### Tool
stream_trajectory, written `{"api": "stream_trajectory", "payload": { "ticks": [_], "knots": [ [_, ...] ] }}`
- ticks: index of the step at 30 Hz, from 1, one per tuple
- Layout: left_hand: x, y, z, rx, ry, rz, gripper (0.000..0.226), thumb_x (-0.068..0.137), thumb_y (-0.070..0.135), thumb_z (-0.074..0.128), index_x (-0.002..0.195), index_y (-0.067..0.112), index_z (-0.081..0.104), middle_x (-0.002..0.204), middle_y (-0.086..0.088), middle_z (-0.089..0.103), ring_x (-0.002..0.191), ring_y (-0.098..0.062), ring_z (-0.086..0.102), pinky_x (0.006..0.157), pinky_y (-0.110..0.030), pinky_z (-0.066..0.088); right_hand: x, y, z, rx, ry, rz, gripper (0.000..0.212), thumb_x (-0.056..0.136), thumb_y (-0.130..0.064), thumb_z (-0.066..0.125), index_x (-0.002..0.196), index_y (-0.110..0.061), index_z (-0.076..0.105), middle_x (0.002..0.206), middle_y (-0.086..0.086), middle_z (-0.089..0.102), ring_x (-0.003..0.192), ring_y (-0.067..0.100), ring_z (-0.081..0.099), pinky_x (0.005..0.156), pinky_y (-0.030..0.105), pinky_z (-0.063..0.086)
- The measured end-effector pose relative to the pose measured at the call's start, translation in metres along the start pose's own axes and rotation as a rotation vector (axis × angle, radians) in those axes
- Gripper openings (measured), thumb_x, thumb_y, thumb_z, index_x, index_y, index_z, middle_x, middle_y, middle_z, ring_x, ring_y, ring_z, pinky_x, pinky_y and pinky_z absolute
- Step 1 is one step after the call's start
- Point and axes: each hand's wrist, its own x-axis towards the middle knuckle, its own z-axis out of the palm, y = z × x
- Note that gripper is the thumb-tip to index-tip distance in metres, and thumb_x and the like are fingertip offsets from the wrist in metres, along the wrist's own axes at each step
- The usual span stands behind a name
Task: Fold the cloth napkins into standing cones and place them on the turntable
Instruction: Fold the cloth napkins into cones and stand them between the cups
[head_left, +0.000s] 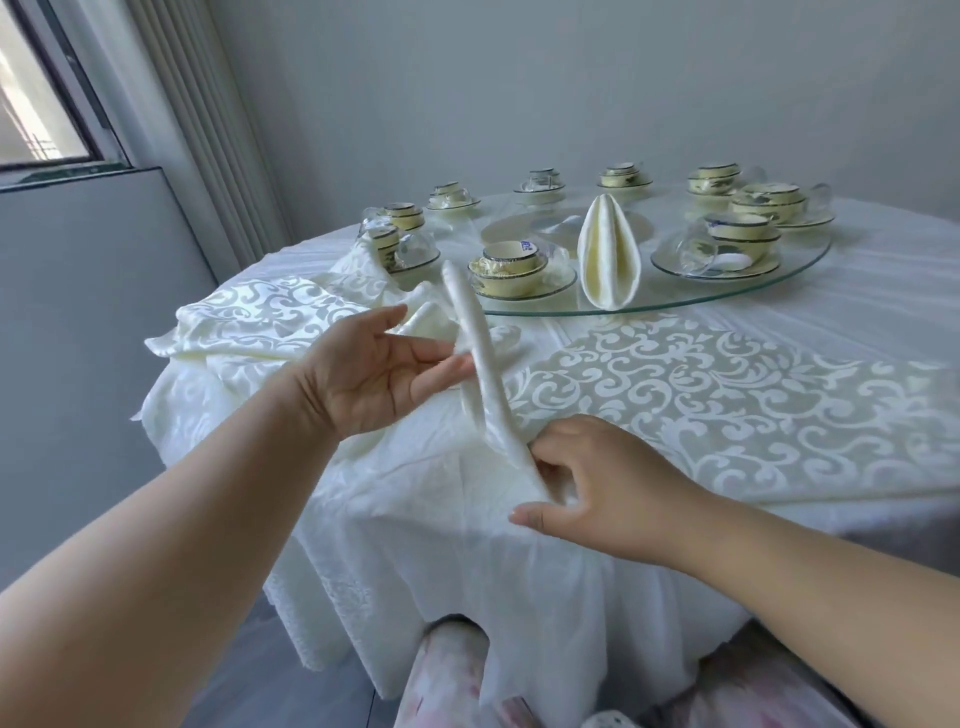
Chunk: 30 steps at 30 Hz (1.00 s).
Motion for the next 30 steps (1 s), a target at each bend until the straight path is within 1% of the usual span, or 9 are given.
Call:
{"api": "stream_trajectory", "payload": {
  "ticks": [5,7,9,13,15,19,22,26,30],
  "knots": [
    [0.025,-0.006,0.017,0.3,0.103,0.073,0.045,0.064,-0.002,0.04,0.106,-0.01,0.055,0.086,-0.018,0.064,0.071,-0.022,0.067,0.059,-0.026,0.058,0.002,0.007,-0.004,0.366,0.082,0.282,0.036,0.089,-0.032,0.06,0.063,-0.013,0.046,0.057,-0.006,0.042,0.055,0.011,0.044,0.058,0.029,0.037],
    [0.029,-0.009,0.02,0.647,0.148,0.101,0.019,0.067,0.003,0.059,0.084,0.005,0.054,0.063,-0.002,0.049,0.056,-0.01,0.046,0.048,-0.019,0.04,0.005,0.011,-0.008,0.472,0.059,0.349,0.037,0.091,-0.027,0.058,0.061,-0.015,0.042,0.054,-0.005,0.04,0.052,0.013,0.046,0.057,0.028,0.038],
    [0.036,-0.01,0.017,0.832,0.141,0.176,0.03,0.065,0.016,0.072,0.085,0.004,0.053,0.063,-0.001,0.042,0.057,-0.009,0.038,0.055,-0.02,0.033,0.006,0.011,-0.013,0.541,0.037,0.377,0.033,0.093,-0.024,0.057,0.066,-0.008,0.046,0.053,-0.004,0.04,0.047,0.013,0.045,0.052,0.025,0.036],
    [0.032,-0.017,0.021,0.685,0.064,0.296,0.018,0.078,0.017,0.07,0.086,0.002,0.064,0.079,-0.005,0.069,0.074,-0.015,0.065,0.073,-0.026,0.054,-0.002,0.01,-0.021,0.774,-0.043,0.399,0.026,0.094,-0.018,0.057,0.075,0.0,0.056,0.051,-0.004,0.044,0.042,0.006,0.041,0.047,0.019,0.035],
    [0.023,-0.018,0.025,0.645,0.081,0.284,0.021,0.081,0.019,0.069,0.09,0.001,0.062,0.081,-0.01,0.068,0.074,-0.019,0.065,0.071,-0.028,0.056,-0.008,0.009,-0.025,0.987,-0.127,0.407,0.022,0.094,-0.011,0.056,0.074,-0.008,0.064,0.056,-0.007,0.059,0.051,0.003,0.054,0.055,0.016,0.043],
    [0.015,-0.025,0.035,0.632,0.208,0.273,0.01,0.079,0.013,0.068,0.074,0.004,0.066,0.071,-0.01,0.063,0.059,-0.016,0.06,0.056,-0.022,0.054,-0.02,0.013,-0.029,1.33,-0.281,0.463,0.015,0.092,-0.006,0.057,0.092,0.001,0.07,0.088,0.013,0.071,0.078,0.021,0.067,0.078,0.031,0.054],
    [0.03,-0.028,0.044,0.704,0.355,0.262,0.012,0.086,0.011,0.065,0.08,0.0,0.066,0.075,-0.013,0.063,0.063,-0.018,0.058,0.061,-0.025,0.051,-0.023,0.022,-0.038,1.178,-0.194,0.485,0.012,0.09,-0.014,0.061,0.099,-0.007,0.068,0.086,0.009,0.071,0.075,0.018,0.066,0.072,0.029,0.053],
    [0.075,-0.029,0.053,1.006,0.528,0.287,0.018,0.085,0.019,0.07,0.082,0.001,0.068,0.067,-0.008,0.061,0.058,-0.018,0.053,0.061,-0.026,0.046,-0.021,0.046,-0.044,0.905,-0.01,0.519,0.037,0.084,-0.024,0.071,0.116,-0.029,0.054,0.092,0.0,0.072,0.086,0.013,0.065,0.085,0.031,0.048],
    [0.115,-0.037,0.06,1.261,0.608,0.278,0.025,0.086,0.023,0.066,0.065,0.011,0.061,0.064,-0.007,0.06,0.054,-0.019,0.05,0.05,-0.02,0.038,-0.022,0.057,-0.04,0.813,0.052,0.541,0.031,0.086,-0.017,0.068,0.11,-0.03,0.053,0.076,-0.005,0.062,0.061,0.001,0.055,0.064,0.016,0.042]
  ]
}}
